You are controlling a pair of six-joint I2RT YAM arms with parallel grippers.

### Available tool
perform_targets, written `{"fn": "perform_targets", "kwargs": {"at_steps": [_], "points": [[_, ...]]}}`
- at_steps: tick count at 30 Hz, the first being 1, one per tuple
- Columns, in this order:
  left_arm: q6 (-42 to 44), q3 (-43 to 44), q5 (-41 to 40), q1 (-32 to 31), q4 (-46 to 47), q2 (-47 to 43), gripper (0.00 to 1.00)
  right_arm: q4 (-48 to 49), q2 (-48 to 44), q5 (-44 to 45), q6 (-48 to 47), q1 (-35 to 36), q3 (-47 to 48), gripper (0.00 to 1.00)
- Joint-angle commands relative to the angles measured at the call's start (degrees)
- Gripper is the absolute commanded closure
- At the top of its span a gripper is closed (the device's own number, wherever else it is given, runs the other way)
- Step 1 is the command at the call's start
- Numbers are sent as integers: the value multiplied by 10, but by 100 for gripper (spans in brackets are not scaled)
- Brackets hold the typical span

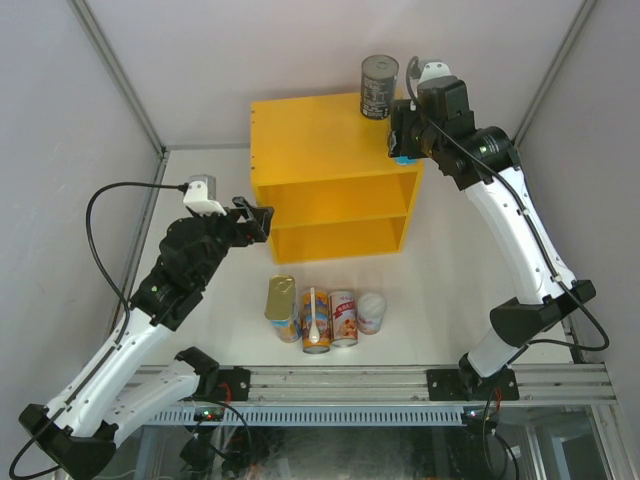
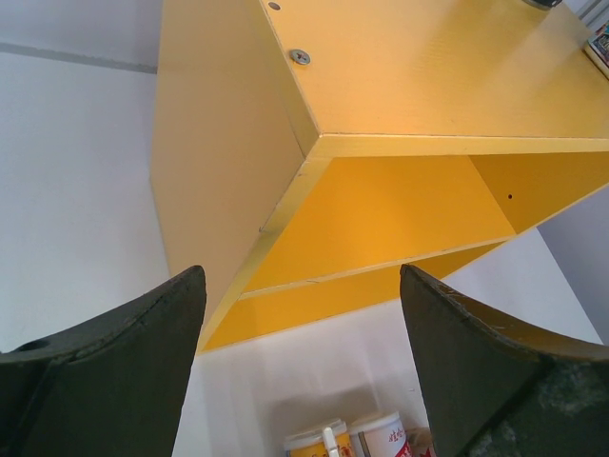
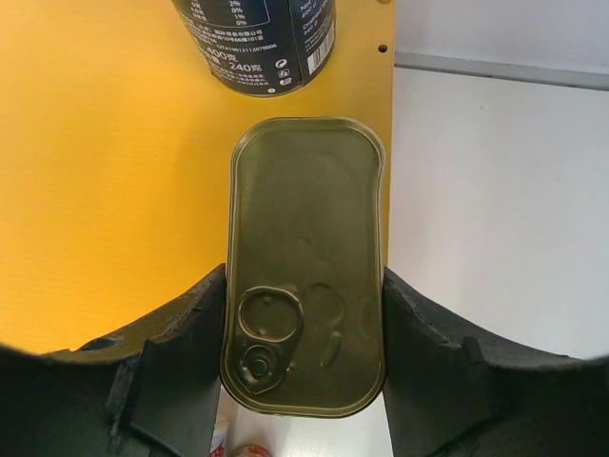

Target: Place and organize the canned foods onto the counter

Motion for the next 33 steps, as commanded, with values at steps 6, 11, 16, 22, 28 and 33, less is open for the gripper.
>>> {"fn": "perform_targets", "kwargs": {"at_steps": [6, 11, 16, 22, 28, 33], "points": [[1, 0, 7, 2, 16, -2, 13, 10, 2, 2, 32, -1, 20, 79], [5, 1, 9, 1, 12, -3, 13, 10, 1, 6, 38, 0, 19, 73], [8, 0, 8, 2, 10, -6, 13, 11, 1, 11, 43, 2, 17, 68], [10, 2, 11, 2, 8, -5, 12, 11, 0, 15, 45, 3, 19, 58], [10, 3, 14, 2, 10, -1, 11, 11, 0, 14, 43, 3, 23, 45], [13, 4, 13, 2, 11, 2, 10, 11, 4, 12, 38, 3, 29, 39]]}}
